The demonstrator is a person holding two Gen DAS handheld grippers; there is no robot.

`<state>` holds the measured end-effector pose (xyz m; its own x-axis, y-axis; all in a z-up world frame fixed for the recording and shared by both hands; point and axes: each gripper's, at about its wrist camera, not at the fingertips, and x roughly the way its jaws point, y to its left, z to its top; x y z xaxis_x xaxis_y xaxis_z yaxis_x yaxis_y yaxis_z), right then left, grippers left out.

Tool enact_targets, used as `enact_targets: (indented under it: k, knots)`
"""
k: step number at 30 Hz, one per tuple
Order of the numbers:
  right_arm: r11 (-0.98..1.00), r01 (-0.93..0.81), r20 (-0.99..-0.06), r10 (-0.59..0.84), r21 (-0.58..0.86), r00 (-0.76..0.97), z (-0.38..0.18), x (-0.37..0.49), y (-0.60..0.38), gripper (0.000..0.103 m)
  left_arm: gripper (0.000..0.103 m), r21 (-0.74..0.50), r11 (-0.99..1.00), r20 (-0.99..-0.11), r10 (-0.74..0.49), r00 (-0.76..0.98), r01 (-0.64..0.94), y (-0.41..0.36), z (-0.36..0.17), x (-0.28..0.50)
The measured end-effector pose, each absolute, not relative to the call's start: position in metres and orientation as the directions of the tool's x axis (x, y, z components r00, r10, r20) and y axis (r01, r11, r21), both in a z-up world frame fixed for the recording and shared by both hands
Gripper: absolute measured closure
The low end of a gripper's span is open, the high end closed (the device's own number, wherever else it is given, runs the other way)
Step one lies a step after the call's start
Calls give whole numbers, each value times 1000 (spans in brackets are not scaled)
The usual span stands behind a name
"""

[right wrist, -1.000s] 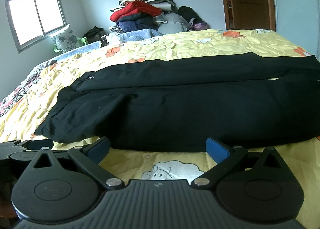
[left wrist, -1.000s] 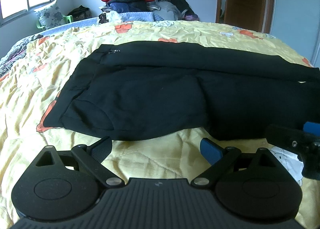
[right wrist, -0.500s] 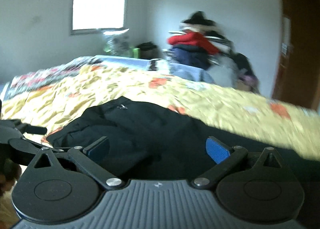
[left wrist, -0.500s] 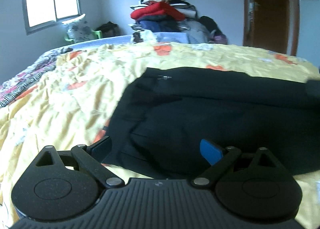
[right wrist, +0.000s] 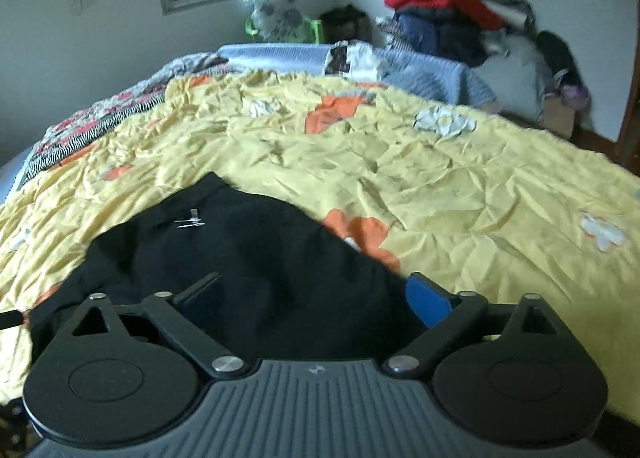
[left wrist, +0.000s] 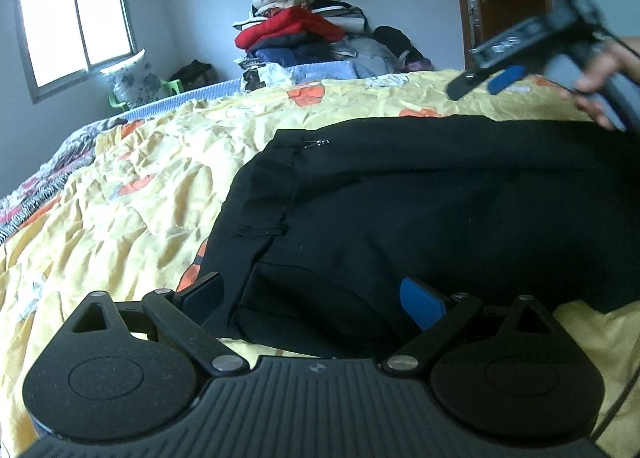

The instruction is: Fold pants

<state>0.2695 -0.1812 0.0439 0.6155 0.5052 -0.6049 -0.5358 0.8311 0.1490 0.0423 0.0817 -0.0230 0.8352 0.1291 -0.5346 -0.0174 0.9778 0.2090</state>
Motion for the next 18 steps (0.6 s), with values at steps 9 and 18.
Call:
enact_targets:
  k: [9, 18]
  knots:
    - [780, -586, -666, 560, 221, 493, 9, 345, -177, 33, 1, 166, 986, -545, 104, 832, -14, 89, -29, 43]
    - [649, -726, -667, 648, 230, 368, 5, 345, -169, 94, 2, 83, 996, -594, 55, 802, -7, 103, -26, 50]
